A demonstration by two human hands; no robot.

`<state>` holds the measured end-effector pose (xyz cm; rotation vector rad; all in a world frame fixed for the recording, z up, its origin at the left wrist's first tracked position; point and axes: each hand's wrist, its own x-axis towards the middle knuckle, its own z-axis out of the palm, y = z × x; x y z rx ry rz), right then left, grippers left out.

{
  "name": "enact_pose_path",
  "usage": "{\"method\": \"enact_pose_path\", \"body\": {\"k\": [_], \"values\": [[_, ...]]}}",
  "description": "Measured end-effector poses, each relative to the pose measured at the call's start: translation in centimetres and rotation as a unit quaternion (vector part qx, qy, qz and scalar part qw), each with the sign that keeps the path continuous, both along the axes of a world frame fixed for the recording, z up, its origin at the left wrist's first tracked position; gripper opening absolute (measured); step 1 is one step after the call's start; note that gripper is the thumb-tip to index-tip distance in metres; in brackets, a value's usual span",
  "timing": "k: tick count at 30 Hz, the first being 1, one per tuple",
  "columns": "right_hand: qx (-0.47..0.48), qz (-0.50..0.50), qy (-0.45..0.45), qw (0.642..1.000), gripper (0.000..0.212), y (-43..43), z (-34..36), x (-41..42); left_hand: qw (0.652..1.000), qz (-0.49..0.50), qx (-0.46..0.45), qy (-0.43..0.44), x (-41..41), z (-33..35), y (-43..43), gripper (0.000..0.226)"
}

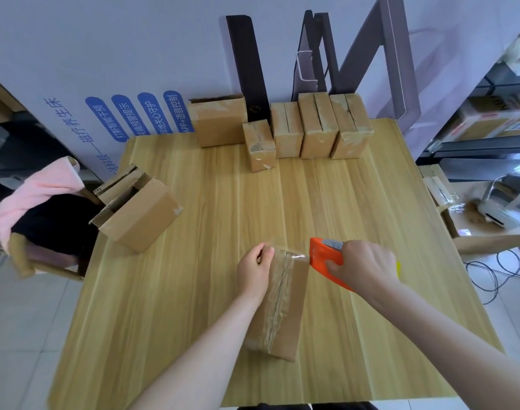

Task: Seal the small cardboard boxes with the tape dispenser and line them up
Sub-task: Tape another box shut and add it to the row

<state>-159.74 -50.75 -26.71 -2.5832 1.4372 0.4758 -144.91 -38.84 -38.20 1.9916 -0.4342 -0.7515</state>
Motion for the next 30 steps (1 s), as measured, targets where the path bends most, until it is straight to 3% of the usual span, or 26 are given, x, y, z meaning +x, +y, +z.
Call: {"method": "enact_pose_path", "body": {"k": [4, 9, 11, 16, 20, 23, 27, 30], "values": [[-0.018, 0.032, -0.016, 0.999, 0.014, 0.0, -0.3, 1.0, 1.0, 0.009, -0.013, -0.001, -0.2, -0.2, 0.0, 0.041], [-0.096, 0.046, 0.009, 0.994, 0.037, 0.4, -1.6, 1.8, 0.999, 0.013, -0.028, -0.015, -0.6, 0.2, -0.1, 0.028], [-0.082, 0.036, -0.001, 0.996, 0.037, 0.6, -1.9, 1.9, 0.999, 0.025, -0.034, -0.026, -0.9, 0.2, -0.1, 0.017], [0.009, -0.032, -0.021, 0.999, 0.027, -0.6, -0.8, 1.9, 0.997, 0.055, -0.029, -0.038, -1.4, 0.1, -0.3, 0.019], [-0.051, 0.011, -0.009, 0.999, 0.035, 0.8, -1.2, 2.7, 0.997, 0.063, -0.026, -0.037, -1.8, 0.5, -0.4, 0.015], [-0.07, 0.031, -0.01, 0.997, 0.041, 1.0, -1.6, 3.1, 0.996, 0.072, -0.037, -0.033, -2.0, 0.5, -0.5, 0.018], [-0.081, 0.093, 0.007, 0.992, 0.02, 0.9, -1.8, 2.9, 0.996, 0.077, -0.025, -0.036, -2.0, -0.1, -0.6, 0.037], [-0.075, 0.11, 0.016, 0.991, 0.023, 1.2, -2.1, 2.7, 0.996, 0.078, -0.023, -0.037, -2.0, 0.0, -0.7, 0.04]]}}
